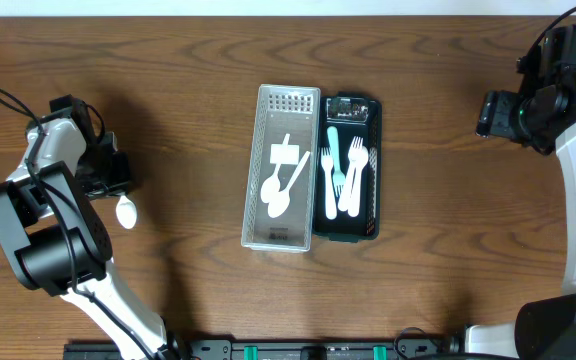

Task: Pack container
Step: 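Move left gripper to a white spoon on the table and grasp it, then carry the spoon into the clear basket and release it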

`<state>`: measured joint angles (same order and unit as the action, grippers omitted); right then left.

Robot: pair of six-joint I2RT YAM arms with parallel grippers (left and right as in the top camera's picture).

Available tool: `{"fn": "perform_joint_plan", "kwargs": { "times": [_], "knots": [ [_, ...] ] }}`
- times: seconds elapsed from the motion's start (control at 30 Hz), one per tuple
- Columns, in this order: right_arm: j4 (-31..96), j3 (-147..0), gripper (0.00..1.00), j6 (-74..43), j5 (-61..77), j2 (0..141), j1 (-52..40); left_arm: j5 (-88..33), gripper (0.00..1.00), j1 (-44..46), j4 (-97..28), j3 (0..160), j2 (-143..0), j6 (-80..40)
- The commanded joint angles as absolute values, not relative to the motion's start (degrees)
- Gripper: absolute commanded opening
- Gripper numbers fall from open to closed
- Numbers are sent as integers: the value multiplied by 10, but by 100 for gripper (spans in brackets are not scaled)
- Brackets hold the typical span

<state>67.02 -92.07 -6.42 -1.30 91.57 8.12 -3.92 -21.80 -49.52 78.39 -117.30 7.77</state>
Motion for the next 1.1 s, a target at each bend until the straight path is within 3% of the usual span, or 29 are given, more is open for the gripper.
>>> {"fn": "perform_joint_plan", "kwargs": {
  "times": [0.0,0.2,0.53,0.73,1.0,1.07],
  "knots": [
    [671,-917,79,-50,-17,919,79,-46,6,-201,-516,781,-1164,72],
    [671,-917,79,-50,-17,919,79,-80,6,-132,-570,819,-1057,67],
    [669,-917,79,-51,-12,919,79,-80,6,110,-570,823,-866,0],
    [669,-917,79,-51,-10,918,79,-79,6,234,-526,812,-880,-44],
    [671,-917,79,-51,-10,919,79,-65,7,270,-494,810,-980,-48],
    [672,-917,79,-51,-10,919,79,-65,17,270,-494,809,-997,-48]
  ]
}}
